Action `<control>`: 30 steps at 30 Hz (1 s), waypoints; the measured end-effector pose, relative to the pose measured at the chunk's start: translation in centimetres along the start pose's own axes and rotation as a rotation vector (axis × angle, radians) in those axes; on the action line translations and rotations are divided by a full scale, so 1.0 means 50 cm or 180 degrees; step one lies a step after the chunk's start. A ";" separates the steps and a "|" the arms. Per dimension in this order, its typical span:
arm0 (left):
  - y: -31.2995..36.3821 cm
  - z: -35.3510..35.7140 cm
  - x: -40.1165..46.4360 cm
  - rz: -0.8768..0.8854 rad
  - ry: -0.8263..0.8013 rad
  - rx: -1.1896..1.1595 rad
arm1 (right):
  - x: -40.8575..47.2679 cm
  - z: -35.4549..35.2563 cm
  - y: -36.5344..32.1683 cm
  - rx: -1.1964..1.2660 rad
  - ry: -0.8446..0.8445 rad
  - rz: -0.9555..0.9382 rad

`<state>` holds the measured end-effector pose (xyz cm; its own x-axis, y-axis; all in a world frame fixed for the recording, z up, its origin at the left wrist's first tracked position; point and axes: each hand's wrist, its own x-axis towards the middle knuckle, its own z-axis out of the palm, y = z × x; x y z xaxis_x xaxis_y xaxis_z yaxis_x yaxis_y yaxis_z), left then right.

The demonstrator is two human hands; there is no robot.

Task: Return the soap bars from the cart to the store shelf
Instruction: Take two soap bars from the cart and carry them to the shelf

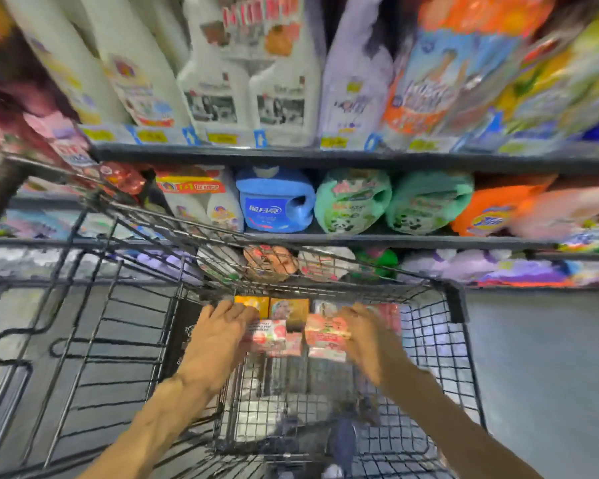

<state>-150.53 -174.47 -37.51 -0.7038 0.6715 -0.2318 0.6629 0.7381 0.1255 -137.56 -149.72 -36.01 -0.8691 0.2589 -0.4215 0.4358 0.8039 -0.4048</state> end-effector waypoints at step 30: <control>1.324 -0.688 0.091 0.4178 0.1094 -0.0334 | -1.069 -0.767 0.629 0.0666 0.2659 0.1538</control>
<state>-118.63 -120.33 2.92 0.3870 0.8480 0.3622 0.8764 -0.4604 0.1414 -86.37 -117.73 4.92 -0.4376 0.8940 0.0965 0.7500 0.4221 -0.5092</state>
